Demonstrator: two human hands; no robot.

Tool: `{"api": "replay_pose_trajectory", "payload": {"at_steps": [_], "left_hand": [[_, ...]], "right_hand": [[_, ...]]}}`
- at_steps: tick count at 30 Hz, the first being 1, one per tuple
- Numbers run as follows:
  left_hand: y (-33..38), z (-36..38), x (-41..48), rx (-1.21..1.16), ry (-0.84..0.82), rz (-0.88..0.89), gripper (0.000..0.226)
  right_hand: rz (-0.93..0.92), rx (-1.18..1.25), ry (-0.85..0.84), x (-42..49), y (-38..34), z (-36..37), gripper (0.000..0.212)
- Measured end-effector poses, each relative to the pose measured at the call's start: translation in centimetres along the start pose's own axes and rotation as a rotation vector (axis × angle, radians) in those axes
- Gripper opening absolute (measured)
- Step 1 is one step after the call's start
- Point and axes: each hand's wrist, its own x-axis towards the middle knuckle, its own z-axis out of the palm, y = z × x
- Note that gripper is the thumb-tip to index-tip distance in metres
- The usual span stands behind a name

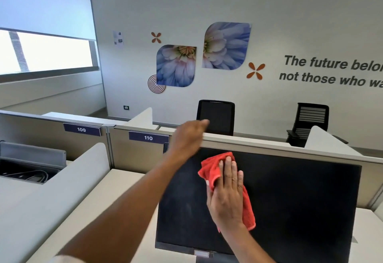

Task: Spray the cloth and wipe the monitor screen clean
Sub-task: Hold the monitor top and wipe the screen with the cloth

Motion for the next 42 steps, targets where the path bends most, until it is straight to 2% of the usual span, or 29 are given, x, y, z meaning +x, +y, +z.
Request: {"api": "replay_pose_trajectory", "payload": {"at_steps": [3, 7, 11, 16, 21, 25, 31, 35, 38, 42], "left_hand": [[-6.2, -2.5, -0.8, -0.282, 0.13, -0.296, 0.047], [-9.1, -1.5, -2.9, -0.681, -0.014, -0.504, 0.043], [-10.0, -1.0, -3.5, -0.898, -0.072, -0.582, 0.052], [-10.9, -0.6, -3.0, -0.972, -0.096, -0.585, 0.04], [-12.2, 0.5, -2.6, -1.032, -0.126, -0.574, 0.051], [-12.3, 0.8, -2.3, -1.078, -0.136, -0.56, 0.046], [-13.7, -0.1, -2.4, -1.08, -0.241, -0.594, 0.054], [-14.3, -1.4, -2.4, -1.014, -0.311, -0.567, 0.054], [-13.7, -2.1, -2.2, -0.982, -0.382, -0.557, 0.063], [-13.4, -1.7, -2.3, -1.005, -0.402, -0.537, 0.062]], "right_hand": [[0.084, -0.041, -0.012, 0.2, 1.5, -0.4, 0.068], [0.222, -0.046, 0.025, 1.4, 1.9, -1.1, 0.065], [0.305, -0.028, 0.057, 2.3, 1.7, -1.3, 0.067], [0.325, -0.017, 0.075, 2.8, 1.1, -0.3, 0.068], [0.362, -0.003, 0.09, 3.5, -2.0, 1.2, 0.067], [0.265, 0.015, 0.042, 4.0, -6.4, 2.3, 0.067], [-0.081, 0.013, -0.081, 3.4, -12.2, 4.3, 0.074], [-0.259, -0.061, -0.159, 2.7, -11.2, 4.2, 0.075], [-0.398, -0.107, -0.218, 1.7, -9.6, 3.9, 0.077], [-0.591, -0.129, -0.326, -1.0, -7.5, 4.0, 0.075]]}}
